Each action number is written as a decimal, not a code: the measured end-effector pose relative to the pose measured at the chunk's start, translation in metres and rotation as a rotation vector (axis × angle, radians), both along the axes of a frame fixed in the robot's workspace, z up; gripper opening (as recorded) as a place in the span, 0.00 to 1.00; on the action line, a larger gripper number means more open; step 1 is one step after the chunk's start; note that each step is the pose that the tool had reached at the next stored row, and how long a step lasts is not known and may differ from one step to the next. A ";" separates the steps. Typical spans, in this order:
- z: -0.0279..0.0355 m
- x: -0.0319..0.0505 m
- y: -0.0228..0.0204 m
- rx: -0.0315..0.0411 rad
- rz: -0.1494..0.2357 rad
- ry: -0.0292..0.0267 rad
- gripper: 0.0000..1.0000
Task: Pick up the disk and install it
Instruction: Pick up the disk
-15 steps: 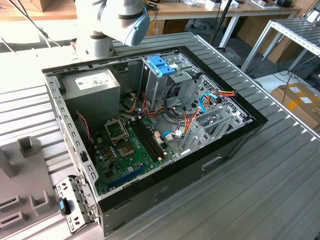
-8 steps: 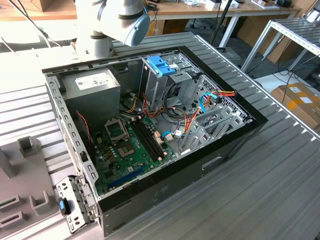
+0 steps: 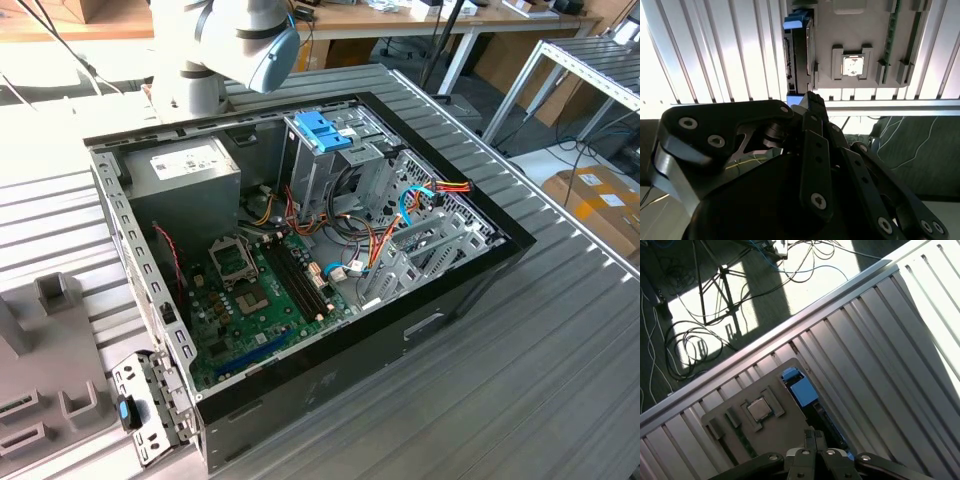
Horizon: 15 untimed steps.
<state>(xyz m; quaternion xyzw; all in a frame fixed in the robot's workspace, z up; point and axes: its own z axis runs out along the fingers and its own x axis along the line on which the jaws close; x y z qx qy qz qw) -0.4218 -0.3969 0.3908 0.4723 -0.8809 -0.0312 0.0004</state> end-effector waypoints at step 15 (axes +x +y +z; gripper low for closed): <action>0.0000 0.0000 0.0000 0.0000 0.041 0.0000 0.11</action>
